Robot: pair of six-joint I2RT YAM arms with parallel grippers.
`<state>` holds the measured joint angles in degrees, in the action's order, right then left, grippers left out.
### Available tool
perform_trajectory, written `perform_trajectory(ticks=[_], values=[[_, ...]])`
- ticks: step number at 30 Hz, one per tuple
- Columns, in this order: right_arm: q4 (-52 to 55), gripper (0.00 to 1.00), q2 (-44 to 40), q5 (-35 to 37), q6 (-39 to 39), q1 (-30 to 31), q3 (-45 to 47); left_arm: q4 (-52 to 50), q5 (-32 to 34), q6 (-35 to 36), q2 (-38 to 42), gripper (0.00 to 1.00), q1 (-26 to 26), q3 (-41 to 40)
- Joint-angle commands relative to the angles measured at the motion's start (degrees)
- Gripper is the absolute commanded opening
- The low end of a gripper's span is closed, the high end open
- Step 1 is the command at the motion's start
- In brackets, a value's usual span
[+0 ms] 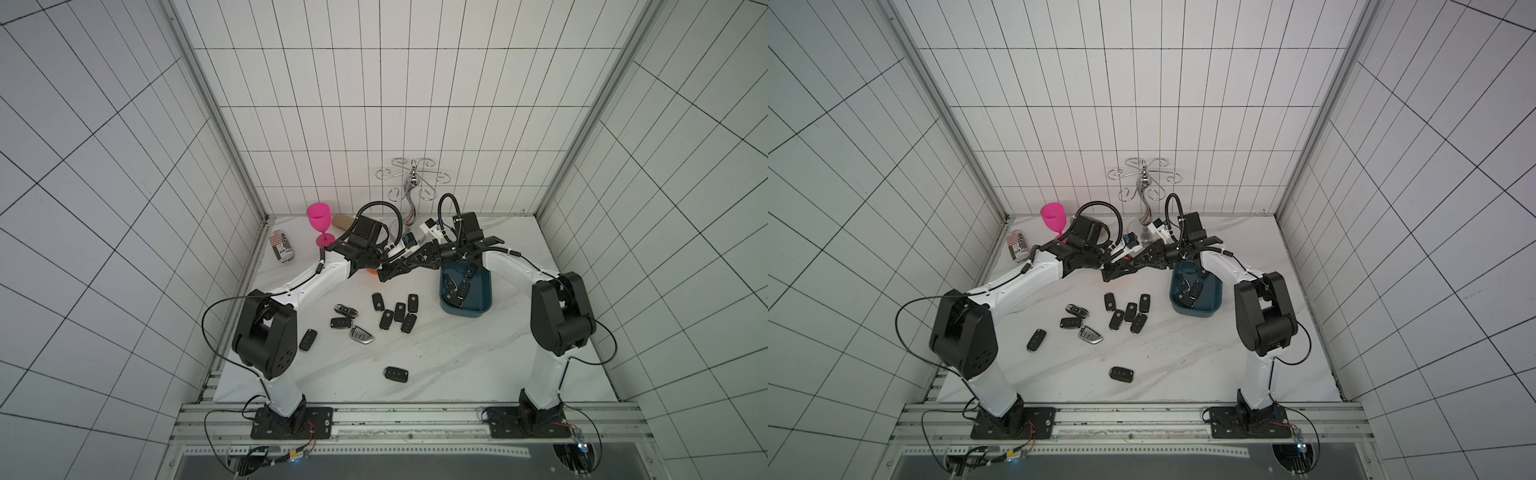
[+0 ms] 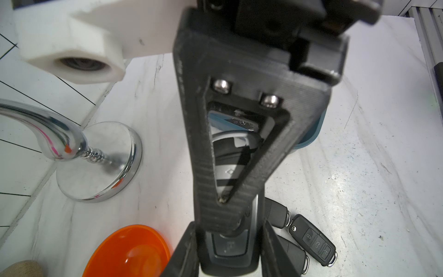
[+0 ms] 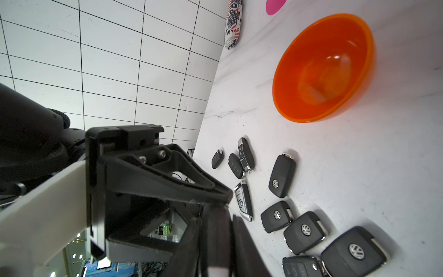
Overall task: Place the car key into the storage box
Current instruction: Place the car key in the storage box.
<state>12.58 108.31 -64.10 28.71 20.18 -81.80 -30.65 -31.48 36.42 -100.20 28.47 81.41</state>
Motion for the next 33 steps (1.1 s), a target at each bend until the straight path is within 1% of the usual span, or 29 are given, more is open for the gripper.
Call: perform_trajectory(ticks=[1,3,4,5,6,11,13,14,16,18,20,21,23,25,26,28,30,31,33], values=[[-1.42,0.21,0.10,-2.64,-0.49,0.79,1.73,1.41,-0.16,-0.48,-1.65,0.35,0.70,2.21],[-1.42,0.20,-0.22,-2.44,-0.72,0.86,1.95,0.86,-0.26,-0.24,-2.15,0.42,0.80,3.06],[-1.42,0.20,-0.36,-2.32,-0.88,0.82,1.97,0.03,-0.63,0.25,-2.51,0.47,0.89,3.67],[-1.33,0.20,-0.41,-2.19,-1.04,0.74,2.08,-0.65,-0.91,0.63,-2.80,0.66,1.07,4.12],[-1.33,0.20,-0.60,-2.10,-1.09,0.81,2.08,-0.91,-0.97,0.89,-2.94,0.97,1.17,4.28],[-0.26,0.20,-0.91,-1.24,-1.94,-0.27,2.20,-0.55,-1.45,0.87,-2.24,0.98,1.58,3.67],[1.73,0.20,-1.02,0.06,-3.85,-1.72,1.72,-0.80,-1.57,0.71,-1.31,0.98,1.51,3.43],[3.74,0.20,-1.29,1.15,-5.62,-2.48,1.38,-1.05,-1.65,0.59,-0.90,0.98,1.44,3.41],[10.97,0.20,-2.08,5.18,-12.60,-3.96,-0.61,-1.60,-1.83,0.05,0.05,0.98,0.92,3.47],[14.42,0.20,-3.12,8.59,-16.21,-5.40,-1.17,-2.12,-2.13,-0.85,0.74,0.98,0.12,3.80],[18.01,0.21,-4.47,13.25,-19.97,-7.02,-1.41,-1.42,-1.27,-3.73,1.27,0.98,-0.83,4.02],[19.88,0.20,-5.36,16.49,-22.03,-7.83,-1.38,-0.45,0.36,-6.03,1.53,0.98,-1.44,3.90],[21.85,0.21,-7.28,22.17,-24.86,-9.35,-0.54,3.19,5.86,-11.53,2.38,0.99,-2.43,2.41],[22.82,0.21,-9.43,28.75,-28.10,-10.65,0.86,6.46,11.06,-15.17,3.54,0.99,-3.72,-0.26],[23.20,0.21,-10.07,30.92,-29.00,-11.20,1.30,8.03,12.80,-16.99,3.93,0.99,-4.44,-1.25],[24.30,0.21,-10.65,35.36,-30.68,-12.15,1.97,6.31,14.57,-20.79,3.63,0.99,-6.19,-0.35],[24.93,0.21,-10.17,37.82,-31.74,-12.69,2.57,3.81,17.63,-26.60,2.45,0.99,-8.18,1.77],[25.11,0.22,-9.63,39.29,-32.15,-12.80,2.85,1.38,18.93,-28.41,1.63,0.99,-9.26,3.23],[25.53,0.21,-8.11,41.76,-32.90,-12.80,2.83,-4.53,22.34,-29.11,-0.47,0.99,-10.71,7.09]])
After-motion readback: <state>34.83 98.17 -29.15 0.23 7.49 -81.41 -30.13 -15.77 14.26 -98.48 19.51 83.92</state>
